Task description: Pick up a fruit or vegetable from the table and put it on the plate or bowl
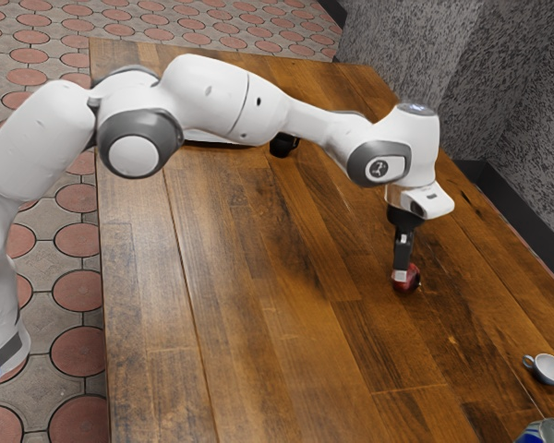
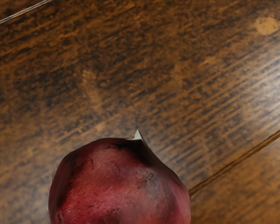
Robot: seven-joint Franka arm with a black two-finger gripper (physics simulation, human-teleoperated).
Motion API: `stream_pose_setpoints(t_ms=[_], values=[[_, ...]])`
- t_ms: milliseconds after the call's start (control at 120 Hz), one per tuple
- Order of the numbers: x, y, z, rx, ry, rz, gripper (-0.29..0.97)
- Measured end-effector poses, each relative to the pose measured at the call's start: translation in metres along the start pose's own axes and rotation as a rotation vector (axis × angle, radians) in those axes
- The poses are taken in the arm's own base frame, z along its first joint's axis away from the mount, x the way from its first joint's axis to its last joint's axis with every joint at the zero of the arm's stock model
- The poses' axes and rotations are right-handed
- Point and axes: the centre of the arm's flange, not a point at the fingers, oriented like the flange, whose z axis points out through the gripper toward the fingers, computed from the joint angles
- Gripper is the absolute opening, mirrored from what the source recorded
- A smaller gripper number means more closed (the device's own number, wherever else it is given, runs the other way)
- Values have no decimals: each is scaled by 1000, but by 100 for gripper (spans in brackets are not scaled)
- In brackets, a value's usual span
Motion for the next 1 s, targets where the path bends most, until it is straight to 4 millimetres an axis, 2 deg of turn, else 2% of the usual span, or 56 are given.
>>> stream_pose_setpoints(t_ms=[283, 433, 675, 1000], values=[[5, 0, 8, 6, 19, 4, 66], [6, -3, 18, 9, 24, 2, 66], [11, -8, 18, 30, 58, 2, 66], [9, -10, 25, 34, 34, 7, 66]])
